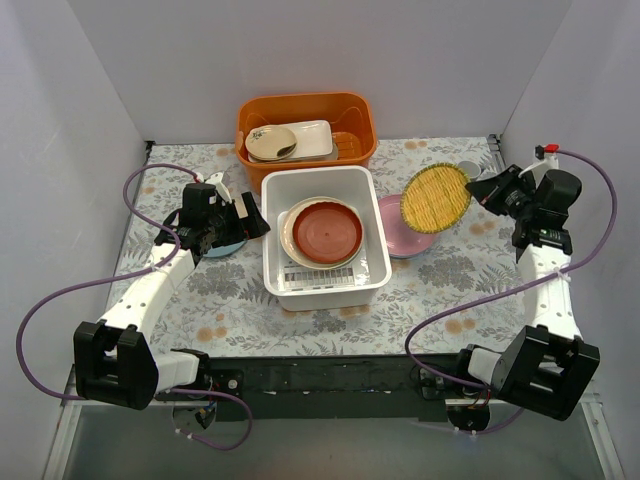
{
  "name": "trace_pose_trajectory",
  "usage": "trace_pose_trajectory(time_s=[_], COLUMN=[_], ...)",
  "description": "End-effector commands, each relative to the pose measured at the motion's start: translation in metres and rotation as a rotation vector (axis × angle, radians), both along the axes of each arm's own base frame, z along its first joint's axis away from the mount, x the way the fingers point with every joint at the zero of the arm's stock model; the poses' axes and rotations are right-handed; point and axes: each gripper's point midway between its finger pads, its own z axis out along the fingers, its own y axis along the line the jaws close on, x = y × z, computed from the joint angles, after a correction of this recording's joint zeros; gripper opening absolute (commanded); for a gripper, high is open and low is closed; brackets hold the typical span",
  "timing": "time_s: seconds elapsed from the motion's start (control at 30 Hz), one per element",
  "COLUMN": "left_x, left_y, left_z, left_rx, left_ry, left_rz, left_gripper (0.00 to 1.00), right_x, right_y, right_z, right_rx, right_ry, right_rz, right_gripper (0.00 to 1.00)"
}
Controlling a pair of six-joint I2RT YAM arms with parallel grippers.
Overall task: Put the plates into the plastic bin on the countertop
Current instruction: Pick up the plate at the center of the board.
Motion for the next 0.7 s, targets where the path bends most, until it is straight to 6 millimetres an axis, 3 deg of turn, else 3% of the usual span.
trace_pose_trajectory(time_s=[0.0, 0.67], left_x=[-0.004, -0.004], left_y=[0.006, 0.006], left_z=[0.000, -0.002], left_rx=[0.020, 0.020], left_ry=[-0.009, -0.001], left_rz=[0.013, 0.014], left_gripper=[0.98, 0.98], right_x=[-0.001, -0.010], right_y=[0.000, 0.030], right_z=[0.061, 0.101], right_rx=[-0.045, 0.031], right_ry=[-0.156, -0.239], right_rz=[0.005, 0.142], right_gripper=[0.01, 0.01])
